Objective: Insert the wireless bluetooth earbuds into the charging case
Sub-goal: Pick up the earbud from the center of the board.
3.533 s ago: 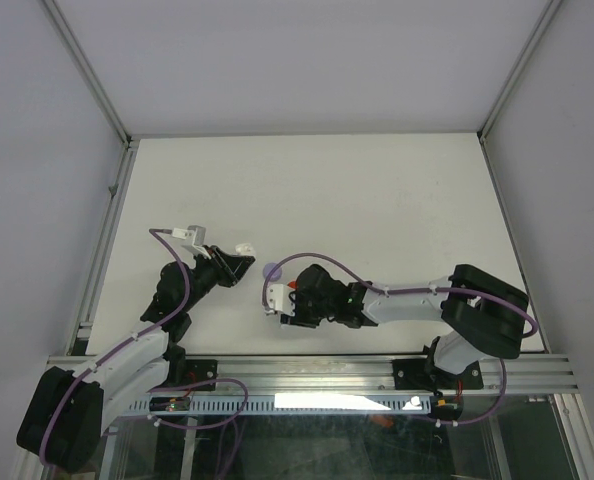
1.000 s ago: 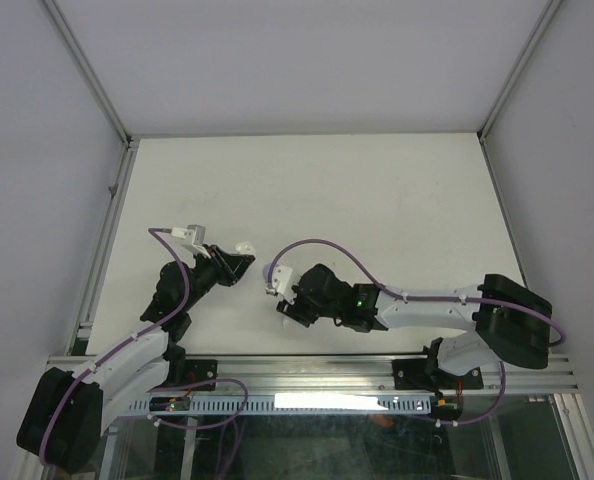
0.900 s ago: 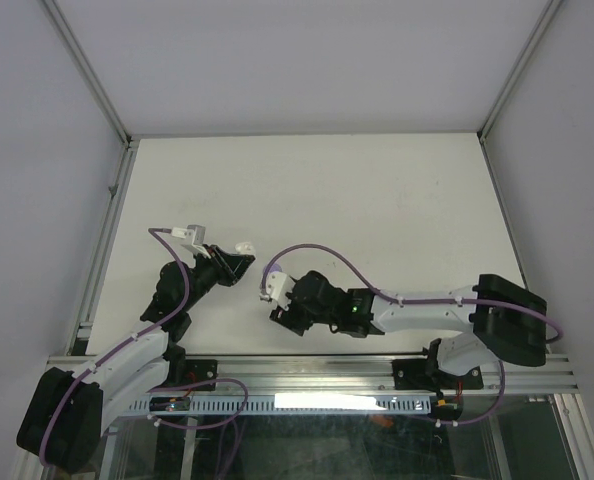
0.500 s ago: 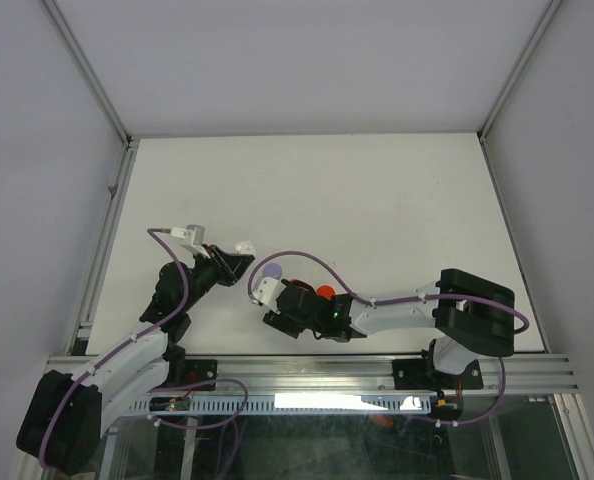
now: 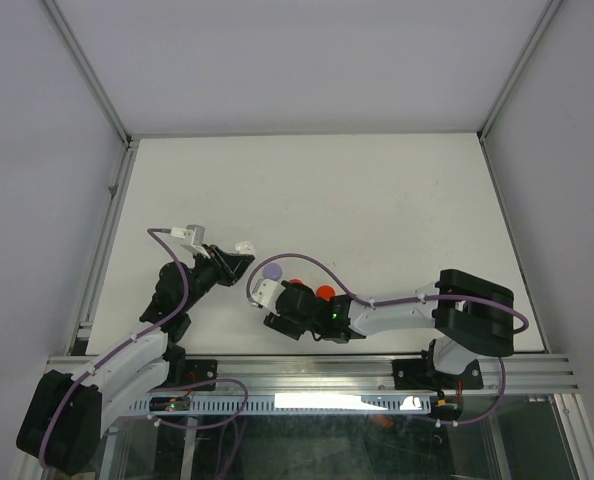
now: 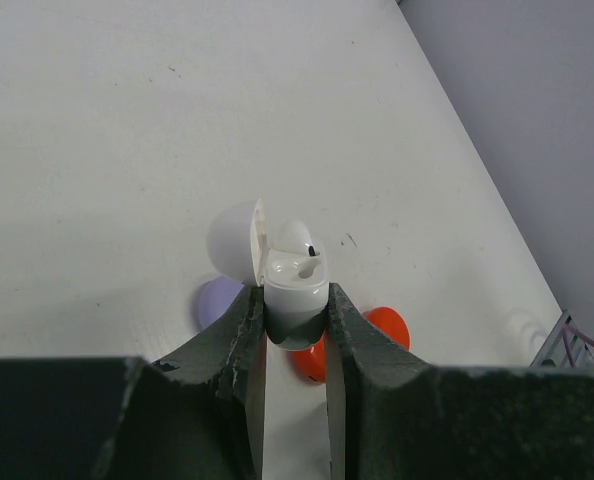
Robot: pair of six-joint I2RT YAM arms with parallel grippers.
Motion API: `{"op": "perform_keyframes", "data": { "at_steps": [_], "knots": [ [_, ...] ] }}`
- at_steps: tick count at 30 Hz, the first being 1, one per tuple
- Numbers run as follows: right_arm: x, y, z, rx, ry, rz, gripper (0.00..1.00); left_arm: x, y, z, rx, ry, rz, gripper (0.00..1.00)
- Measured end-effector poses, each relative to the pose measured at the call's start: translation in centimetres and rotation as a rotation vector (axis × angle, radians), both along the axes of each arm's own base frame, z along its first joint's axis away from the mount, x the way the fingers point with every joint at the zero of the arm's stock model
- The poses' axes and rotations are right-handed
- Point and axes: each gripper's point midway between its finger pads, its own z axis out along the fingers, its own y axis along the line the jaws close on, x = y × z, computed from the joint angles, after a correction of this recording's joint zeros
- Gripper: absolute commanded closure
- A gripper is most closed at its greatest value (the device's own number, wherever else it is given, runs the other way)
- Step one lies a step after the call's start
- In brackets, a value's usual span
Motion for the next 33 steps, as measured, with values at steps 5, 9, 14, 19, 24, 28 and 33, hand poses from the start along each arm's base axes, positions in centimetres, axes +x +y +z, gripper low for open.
{"op": "perform_keyframes", "data": {
  "at_steps": [5, 9, 14, 19, 24, 28, 33],
  "knots": [
    [-0.1, -0.3, 0.0, -0.011, 0.004, 0.0, 0.4, 0.0, 0.0, 0.0, 0.0, 0.0, 0.0, 1.0],
    [0.0, -0.8, -0.2, -0.03, 0.011, -0.006, 0.41, 0.0, 0.0, 0.0, 0.0, 0.0, 0.0, 1.0],
    [0.2, -1.4, -0.3, -0.044, 0.03, -0.016, 0.42, 0.0, 0.0, 0.0, 0.0, 0.0, 0.0, 1.0],
    [-0.5, -1.7, -0.1, -0.057, 0.095, -0.012, 0.45, 0.0, 0.0, 0.0, 0.0, 0.0, 0.0, 1.0],
    [-0.2, -0.2, 2.2, -0.012, 0.156, -0.059, 0.49, 0.0, 0.0, 0.0, 0.0, 0.0, 0.0, 1.0],
    [0.3, 0.9, 3.6, 0.019, 0.197, -0.121, 0.52, 0.0, 0.0, 0.0, 0.0, 0.0, 0.0, 1.0],
    [0.2, 0.5, 2.5, -0.03, 0.263, -0.206, 0.56, 0.0, 0.0, 0.0, 0.0, 0.0, 0.0, 1.0]
  ]
}}
